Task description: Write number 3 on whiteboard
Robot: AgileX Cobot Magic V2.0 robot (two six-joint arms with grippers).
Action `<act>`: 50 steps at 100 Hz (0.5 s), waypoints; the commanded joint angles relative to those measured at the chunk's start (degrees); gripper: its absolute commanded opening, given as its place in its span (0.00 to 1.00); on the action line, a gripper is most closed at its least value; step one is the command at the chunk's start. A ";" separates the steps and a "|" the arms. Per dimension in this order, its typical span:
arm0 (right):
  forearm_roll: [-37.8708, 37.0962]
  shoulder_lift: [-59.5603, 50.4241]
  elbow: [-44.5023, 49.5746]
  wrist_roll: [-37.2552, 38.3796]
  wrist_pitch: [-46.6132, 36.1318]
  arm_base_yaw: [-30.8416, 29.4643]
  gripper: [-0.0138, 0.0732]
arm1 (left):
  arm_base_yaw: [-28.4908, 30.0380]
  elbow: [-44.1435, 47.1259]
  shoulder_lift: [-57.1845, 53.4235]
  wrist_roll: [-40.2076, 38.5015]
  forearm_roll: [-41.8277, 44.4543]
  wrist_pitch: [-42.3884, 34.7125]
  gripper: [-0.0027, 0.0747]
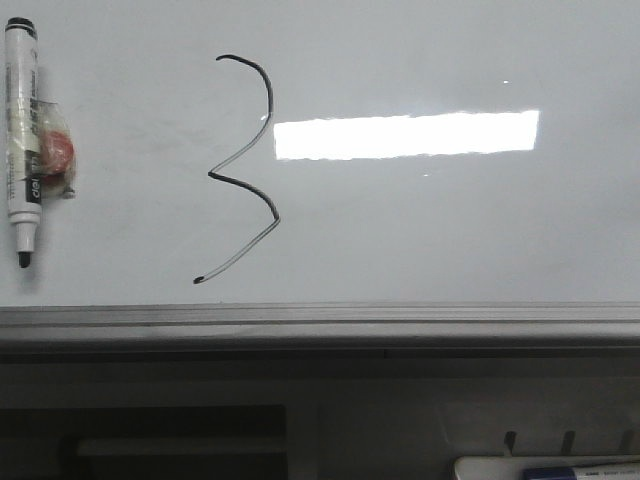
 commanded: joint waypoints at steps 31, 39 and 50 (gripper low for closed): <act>-0.90 -17.48 12.91 0.09 2.12 -3.76 0.09 | -0.01 0.61 -1.37 -0.62 -0.05 -3.36 0.01; -2.70 -19.81 12.80 0.09 10.07 -3.76 0.09 | -0.01 0.61 -1.37 -0.62 -0.05 -3.36 0.01; -3.16 -21.19 12.90 0.09 17.03 -3.81 0.09 | -0.01 0.61 -1.37 -0.62 -0.05 -3.36 0.01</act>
